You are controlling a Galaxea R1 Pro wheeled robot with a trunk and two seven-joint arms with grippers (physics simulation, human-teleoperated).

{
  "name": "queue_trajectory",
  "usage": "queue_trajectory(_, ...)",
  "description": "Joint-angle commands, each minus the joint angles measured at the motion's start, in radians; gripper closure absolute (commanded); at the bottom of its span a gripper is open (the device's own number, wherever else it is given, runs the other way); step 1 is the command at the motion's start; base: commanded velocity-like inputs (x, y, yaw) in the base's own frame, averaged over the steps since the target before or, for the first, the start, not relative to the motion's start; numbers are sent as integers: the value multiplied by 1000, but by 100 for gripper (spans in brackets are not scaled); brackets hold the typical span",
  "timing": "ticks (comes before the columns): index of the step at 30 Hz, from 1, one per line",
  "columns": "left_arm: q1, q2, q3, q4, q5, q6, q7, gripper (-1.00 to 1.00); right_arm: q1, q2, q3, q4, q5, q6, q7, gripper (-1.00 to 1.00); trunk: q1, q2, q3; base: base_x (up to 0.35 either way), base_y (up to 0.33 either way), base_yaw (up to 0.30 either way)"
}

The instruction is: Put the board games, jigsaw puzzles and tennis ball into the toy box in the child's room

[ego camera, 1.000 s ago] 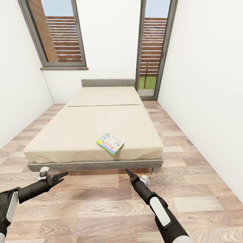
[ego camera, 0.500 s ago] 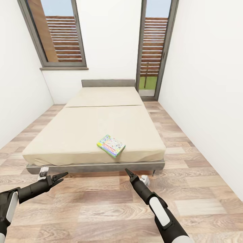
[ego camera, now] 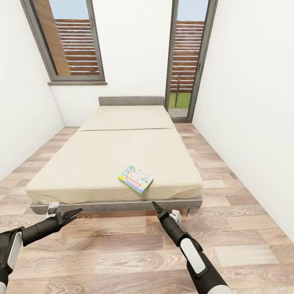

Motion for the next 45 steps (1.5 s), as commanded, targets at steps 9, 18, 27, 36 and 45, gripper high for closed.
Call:
queue_trajectory(9, 0, 0, 1, 0, 3, 7, -2, -100, 0, 1, 0, 0, -10, 1, 32, -100, 0, 0, -1, 2, 1, 0)
queue_trajectory(18, 1, 0, 1, 0, 3, 6, -2, -100, 0, 2, 0, 0, -10, 1, 36, -100, 0, 0, -1, 16, 26, 0)
queue_trajectory(27, 1, 0, 1, 0, 2, 6, -2, -100, 0, 1, 0, 0, -10, 1, 36, -100, 0, 0, -1, 2, 4, 0)
queue_trajectory(36, 1, 0, 1, 0, 2, 6, -2, -100, 0, 1, -1, 0, -28, 1, 37, -100, 0, 0, -1, 81, 69, 0)
queue_trajectory(45, 1, 0, 0, 0, 2, 6, -2, -100, 0, 1, -1, 0, -56, 1, 37, -100, 0, 0, -1, 78, 56, 0)
